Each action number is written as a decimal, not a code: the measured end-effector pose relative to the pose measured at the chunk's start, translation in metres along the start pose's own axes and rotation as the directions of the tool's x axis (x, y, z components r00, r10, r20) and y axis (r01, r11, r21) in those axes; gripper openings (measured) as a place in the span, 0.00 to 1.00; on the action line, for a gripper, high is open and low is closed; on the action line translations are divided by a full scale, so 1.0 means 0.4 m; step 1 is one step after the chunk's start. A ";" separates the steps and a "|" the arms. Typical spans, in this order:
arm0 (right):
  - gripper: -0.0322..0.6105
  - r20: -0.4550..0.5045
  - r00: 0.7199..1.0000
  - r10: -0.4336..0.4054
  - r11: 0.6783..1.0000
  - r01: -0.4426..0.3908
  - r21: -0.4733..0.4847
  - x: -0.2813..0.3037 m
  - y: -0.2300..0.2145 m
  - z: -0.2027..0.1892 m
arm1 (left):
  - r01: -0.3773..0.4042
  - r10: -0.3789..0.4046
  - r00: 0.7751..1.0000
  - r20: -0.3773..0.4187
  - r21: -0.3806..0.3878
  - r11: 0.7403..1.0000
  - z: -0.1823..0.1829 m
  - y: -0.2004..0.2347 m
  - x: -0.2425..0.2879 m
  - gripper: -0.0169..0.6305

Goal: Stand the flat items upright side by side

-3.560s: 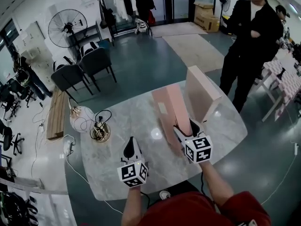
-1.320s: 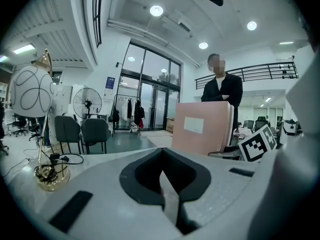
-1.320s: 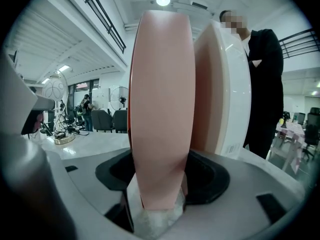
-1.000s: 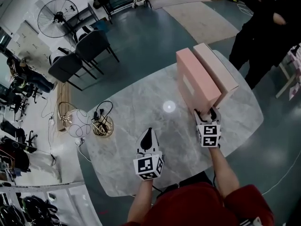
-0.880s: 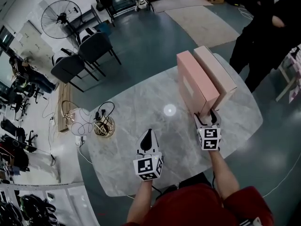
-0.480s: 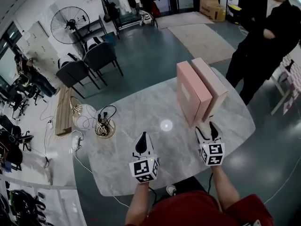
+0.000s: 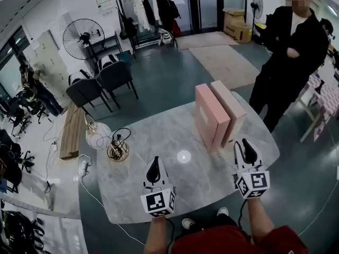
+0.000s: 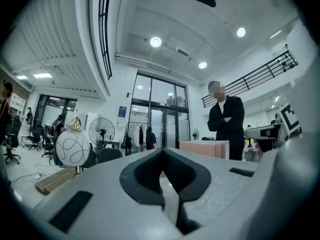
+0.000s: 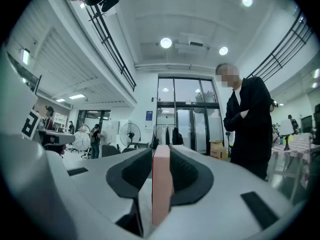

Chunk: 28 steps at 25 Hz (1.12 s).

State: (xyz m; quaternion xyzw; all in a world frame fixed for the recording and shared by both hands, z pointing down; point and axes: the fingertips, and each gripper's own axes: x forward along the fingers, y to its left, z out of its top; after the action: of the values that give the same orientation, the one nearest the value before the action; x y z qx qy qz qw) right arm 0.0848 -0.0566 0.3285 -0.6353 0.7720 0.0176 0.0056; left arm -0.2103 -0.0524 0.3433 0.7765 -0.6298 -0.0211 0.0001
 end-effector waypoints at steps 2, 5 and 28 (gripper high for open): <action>0.15 0.026 1.000 -0.002 1.000 0.002 0.010 -0.009 -0.022 0.037 | 0.005 -0.005 1.000 0.012 0.015 1.000 0.029 -0.028 -0.010 0.03; 0.07 0.056 0.998 0.012 1.000 -0.013 0.023 -0.015 -0.060 0.075 | -0.004 0.003 1.000 0.031 0.051 0.999 0.064 -0.074 -0.018 0.03; 0.05 0.115 0.980 0.165 0.986 -0.166 -0.007 0.023 -0.186 0.130 | -0.087 0.078 0.992 0.100 0.087 0.992 0.133 -0.237 0.032 0.03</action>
State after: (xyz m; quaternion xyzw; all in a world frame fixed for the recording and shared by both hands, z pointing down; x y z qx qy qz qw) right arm 0.1554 -0.0784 0.2749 -0.5668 0.8206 0.0534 0.0495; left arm -0.1166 -0.0438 0.2872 0.7471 -0.6609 -0.0297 -0.0649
